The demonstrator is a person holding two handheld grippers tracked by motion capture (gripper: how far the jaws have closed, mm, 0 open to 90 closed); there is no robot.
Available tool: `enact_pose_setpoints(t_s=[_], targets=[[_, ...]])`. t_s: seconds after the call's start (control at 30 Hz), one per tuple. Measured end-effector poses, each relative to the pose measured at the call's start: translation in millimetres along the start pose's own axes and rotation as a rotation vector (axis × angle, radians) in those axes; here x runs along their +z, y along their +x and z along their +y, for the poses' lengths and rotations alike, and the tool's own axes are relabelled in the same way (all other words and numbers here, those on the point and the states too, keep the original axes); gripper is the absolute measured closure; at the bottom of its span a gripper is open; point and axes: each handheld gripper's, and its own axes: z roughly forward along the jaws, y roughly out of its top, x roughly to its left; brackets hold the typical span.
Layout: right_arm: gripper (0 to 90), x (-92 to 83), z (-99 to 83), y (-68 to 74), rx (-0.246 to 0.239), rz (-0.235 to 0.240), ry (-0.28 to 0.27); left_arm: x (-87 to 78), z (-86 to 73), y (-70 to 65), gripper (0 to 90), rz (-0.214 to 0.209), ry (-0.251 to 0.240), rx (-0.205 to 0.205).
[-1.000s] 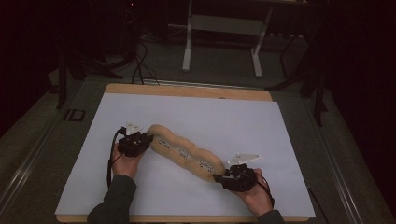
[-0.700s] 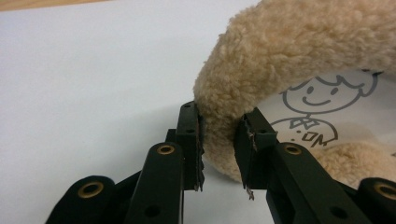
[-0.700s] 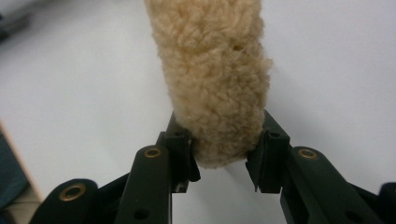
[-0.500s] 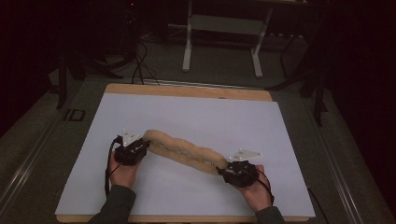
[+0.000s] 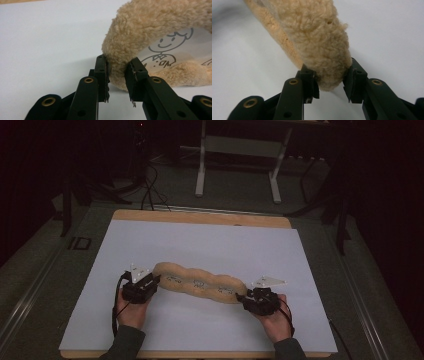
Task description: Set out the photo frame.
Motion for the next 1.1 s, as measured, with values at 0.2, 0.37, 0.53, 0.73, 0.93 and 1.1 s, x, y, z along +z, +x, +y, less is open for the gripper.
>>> enact_pose_setpoints(t_s=[0.2,0.37,0.53,0.73,0.93,1.1], targets=[[64.9,1.9,4.4,-6.4,0.011,-0.01,-0.028,-4.8,-1.8,-2.8,73.7,0.011,-0.005,-0.02],[65.3,7.4,8.2,-13.8,0.019,-0.005,-0.044,-9.4,-3.9,-4.8,73.6,0.016,-0.002,-0.028],[65.6,8.6,9.8,-17.2,0.034,-0.016,-0.053,-11.0,-3.6,-7.3,73.5,0.019,-0.006,-0.031],[65.7,9.3,11.6,-21.0,0.042,-0.018,-0.078,-12.8,-3.6,-9.9,73.5,0.026,-0.017,-0.043],[65.9,14.6,11.6,-26.1,0.056,-0.013,-0.075,-11.2,-3.4,-9.9,73.4,0.026,-0.013,-0.044],[66.0,19.3,13.7,-34.9,0.096,-0.011,-0.085,-9.1,0.7,-9.7,73.3,0.005,-0.029,-0.034]])
